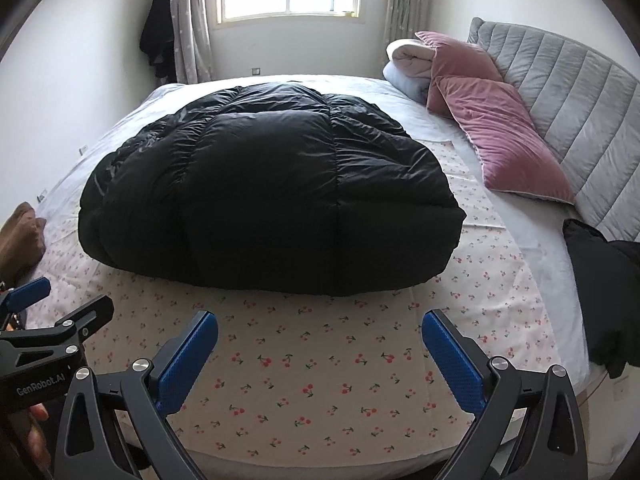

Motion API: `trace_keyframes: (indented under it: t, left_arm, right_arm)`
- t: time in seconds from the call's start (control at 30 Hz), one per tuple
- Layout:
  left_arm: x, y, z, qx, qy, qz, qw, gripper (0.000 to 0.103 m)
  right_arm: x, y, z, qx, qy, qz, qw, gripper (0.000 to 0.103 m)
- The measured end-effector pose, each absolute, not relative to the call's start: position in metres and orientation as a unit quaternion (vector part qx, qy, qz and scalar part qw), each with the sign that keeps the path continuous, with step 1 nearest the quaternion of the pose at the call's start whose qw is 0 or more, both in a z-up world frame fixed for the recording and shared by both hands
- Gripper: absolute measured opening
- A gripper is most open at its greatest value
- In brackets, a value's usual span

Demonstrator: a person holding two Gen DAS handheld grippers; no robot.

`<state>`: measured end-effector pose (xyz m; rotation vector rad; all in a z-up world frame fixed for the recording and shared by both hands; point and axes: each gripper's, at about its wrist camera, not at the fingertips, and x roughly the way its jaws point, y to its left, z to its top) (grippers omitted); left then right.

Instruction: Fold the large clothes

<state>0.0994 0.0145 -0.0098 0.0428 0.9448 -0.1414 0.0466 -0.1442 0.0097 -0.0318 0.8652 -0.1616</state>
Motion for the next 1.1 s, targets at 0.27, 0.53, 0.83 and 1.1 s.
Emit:
trace_keyframes:
  t: [0.27,0.53,0.83,1.1]
  left_arm:
    - [0.100,0.007,-0.010,0.026,0.457,-0.075,0.886,0.102]
    - [0.101,0.006,-0.008,0.026,0.457,-0.079,0.885,0.102]
    - [0.101,0.004,-0.008,0.029,0.458,-0.083,0.884,0.102]
    - [0.102,0.001,-0.007,0.028,0.458,-0.086,0.885,0.102]
  right_arm:
    - [0.049,-0.145,0.005,-0.012,0.424,-0.078,0.902,0.103]
    - [0.050,-0.143,0.005,-0.011,0.424,-0.078,0.902,0.103]
    - [0.050,-0.143,0.006,-0.011,0.423,-0.078,0.902,0.103]
    - [0.051,-0.145,0.006,-0.013,0.422,-0.079,0.903,0.103]
